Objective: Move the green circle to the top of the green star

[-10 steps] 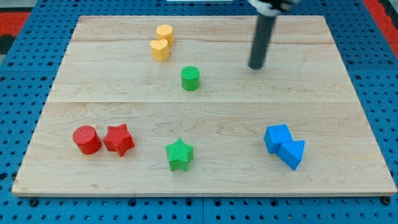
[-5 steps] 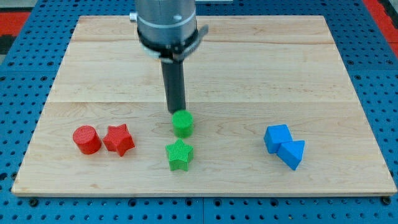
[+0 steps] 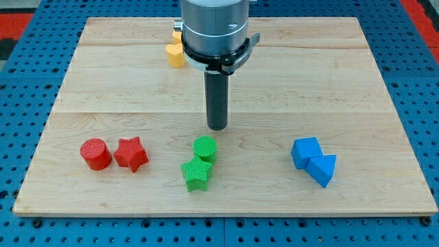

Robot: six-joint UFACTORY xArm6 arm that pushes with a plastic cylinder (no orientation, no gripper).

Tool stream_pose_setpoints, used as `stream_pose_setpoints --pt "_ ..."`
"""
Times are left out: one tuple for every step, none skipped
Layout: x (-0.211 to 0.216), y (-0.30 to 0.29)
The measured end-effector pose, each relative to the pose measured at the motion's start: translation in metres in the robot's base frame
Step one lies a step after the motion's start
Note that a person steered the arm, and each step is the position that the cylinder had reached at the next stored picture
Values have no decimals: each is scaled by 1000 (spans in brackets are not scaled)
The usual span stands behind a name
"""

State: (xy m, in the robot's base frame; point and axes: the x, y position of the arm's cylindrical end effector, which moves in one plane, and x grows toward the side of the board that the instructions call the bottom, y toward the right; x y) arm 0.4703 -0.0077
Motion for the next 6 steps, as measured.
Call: stream_pose_setpoints --pt "0 2" --pt "0 2" --pt "-5 2" --pt "-44 -29" --pt "-88 -90" --pt "-150 -138"
